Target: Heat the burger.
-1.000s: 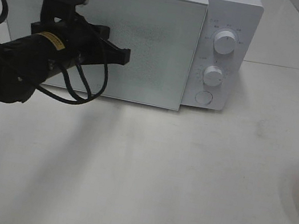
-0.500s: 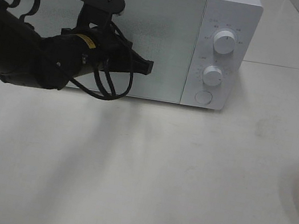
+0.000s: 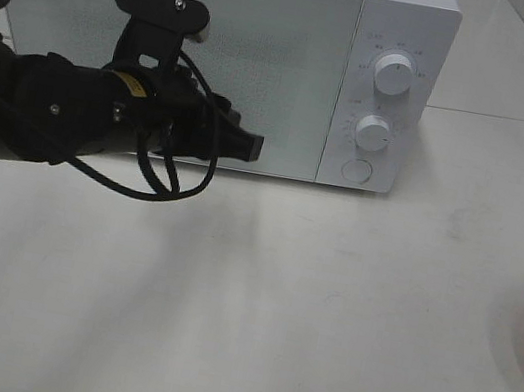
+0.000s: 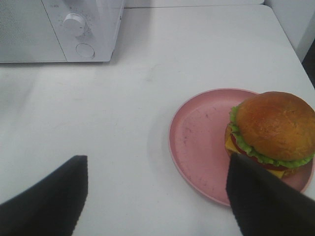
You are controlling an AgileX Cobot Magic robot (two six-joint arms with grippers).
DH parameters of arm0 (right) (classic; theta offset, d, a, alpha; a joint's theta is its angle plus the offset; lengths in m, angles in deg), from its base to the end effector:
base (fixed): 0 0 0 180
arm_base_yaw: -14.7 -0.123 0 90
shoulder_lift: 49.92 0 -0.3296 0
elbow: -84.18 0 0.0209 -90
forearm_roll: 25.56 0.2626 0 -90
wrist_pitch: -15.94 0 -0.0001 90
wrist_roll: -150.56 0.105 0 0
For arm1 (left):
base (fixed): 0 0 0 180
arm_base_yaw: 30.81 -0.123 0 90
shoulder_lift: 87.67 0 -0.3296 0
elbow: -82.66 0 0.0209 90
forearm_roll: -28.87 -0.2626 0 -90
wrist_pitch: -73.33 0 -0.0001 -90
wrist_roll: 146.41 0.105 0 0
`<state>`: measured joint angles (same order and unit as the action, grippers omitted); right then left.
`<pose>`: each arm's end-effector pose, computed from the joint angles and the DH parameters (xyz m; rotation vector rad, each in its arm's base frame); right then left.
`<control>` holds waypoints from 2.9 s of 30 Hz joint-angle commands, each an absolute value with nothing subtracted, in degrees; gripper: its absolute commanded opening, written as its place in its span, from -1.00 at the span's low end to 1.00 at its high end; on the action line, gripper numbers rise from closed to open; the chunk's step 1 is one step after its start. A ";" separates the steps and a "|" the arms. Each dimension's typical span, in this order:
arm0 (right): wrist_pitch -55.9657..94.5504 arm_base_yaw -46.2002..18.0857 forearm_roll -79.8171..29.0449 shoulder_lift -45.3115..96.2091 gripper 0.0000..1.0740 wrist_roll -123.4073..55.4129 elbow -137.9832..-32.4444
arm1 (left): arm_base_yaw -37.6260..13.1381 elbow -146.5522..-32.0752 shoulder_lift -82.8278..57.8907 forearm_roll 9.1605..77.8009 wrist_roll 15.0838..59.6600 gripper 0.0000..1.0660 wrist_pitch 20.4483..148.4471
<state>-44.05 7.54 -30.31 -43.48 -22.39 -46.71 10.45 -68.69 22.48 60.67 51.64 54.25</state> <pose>-0.0271 -0.0110 0.2807 0.0019 2.0143 0.0591 0.3047 -0.2433 0.1931 0.4373 2.1042 -0.3654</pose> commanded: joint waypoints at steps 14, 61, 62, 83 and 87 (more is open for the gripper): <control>-43.59 7.89 -30.43 -45.02 0.40 -23.20 -46.71 | 8.44 -68.17 12.74 49.55 50.21 0.85 100.26; -43.59 7.89 -30.43 -45.02 0.39 -23.20 -46.71 | -36.77 -50.70 -59.91 36.43 42.47 0.85 137.05; -43.59 7.89 -30.43 -45.02 0.39 -23.20 -46.71 | -36.77 -48.86 -63.40 36.43 42.47 0.85 134.93; -43.59 7.89 -30.43 -44.34 0.39 -23.20 -46.71 | -36.71 -47.77 -82.66 35.92 42.53 0.85 133.03; -43.59 7.89 -30.43 -44.34 0.39 -23.20 -46.71 | -36.71 -47.77 -82.66 35.92 42.53 0.85 133.03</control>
